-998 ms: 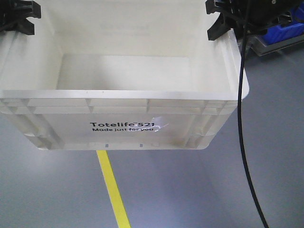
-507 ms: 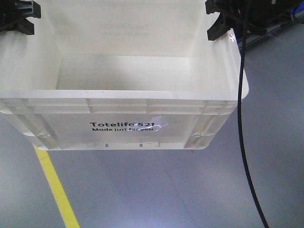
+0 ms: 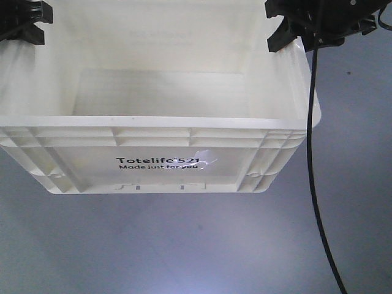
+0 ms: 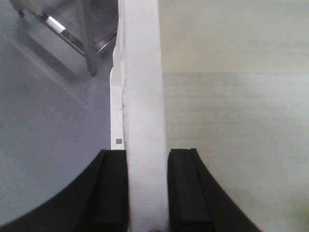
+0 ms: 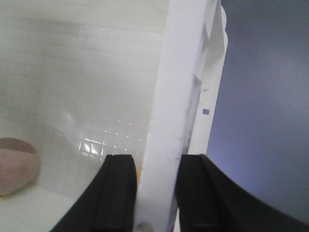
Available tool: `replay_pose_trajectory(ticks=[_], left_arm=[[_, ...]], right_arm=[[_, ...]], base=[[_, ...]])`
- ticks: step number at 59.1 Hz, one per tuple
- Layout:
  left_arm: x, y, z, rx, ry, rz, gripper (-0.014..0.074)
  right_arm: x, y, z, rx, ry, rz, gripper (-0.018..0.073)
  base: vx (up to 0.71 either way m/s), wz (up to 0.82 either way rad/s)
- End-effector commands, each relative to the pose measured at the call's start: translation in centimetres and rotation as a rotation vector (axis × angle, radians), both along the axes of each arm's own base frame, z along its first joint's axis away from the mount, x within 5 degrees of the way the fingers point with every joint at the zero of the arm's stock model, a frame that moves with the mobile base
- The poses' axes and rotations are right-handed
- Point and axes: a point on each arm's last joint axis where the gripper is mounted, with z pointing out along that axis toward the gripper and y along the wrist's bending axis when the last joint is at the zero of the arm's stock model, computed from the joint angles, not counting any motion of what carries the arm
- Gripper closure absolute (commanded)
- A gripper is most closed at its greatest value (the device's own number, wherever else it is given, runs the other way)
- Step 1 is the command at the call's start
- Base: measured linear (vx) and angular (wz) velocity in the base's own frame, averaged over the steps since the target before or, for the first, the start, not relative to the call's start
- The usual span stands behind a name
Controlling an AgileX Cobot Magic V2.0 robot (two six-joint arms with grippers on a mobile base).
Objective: Place moving items into box and shelve
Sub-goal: 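Keep gripping the crate walls while the base approaches the blue-bin shelf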
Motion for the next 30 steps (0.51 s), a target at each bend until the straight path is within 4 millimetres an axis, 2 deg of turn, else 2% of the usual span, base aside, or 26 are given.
replay_pose_trajectory(ticks=[1,30], left_arm=[[-0.89,-1.85,3.92,-0.217,-0.203,-0.035,0.0613],[-0.89,-1.84,3.91,-0.214,-0.202,-0.035,0.0613]], right_arm=[[-1.96,2.33,4.53,0.285,-0.133,0.066,0.0571],[-1.96,2.32,4.53,0.285,-0.134,0.066,0.0571]], base=[[0.36,-0.45],[0.35,-0.46]])
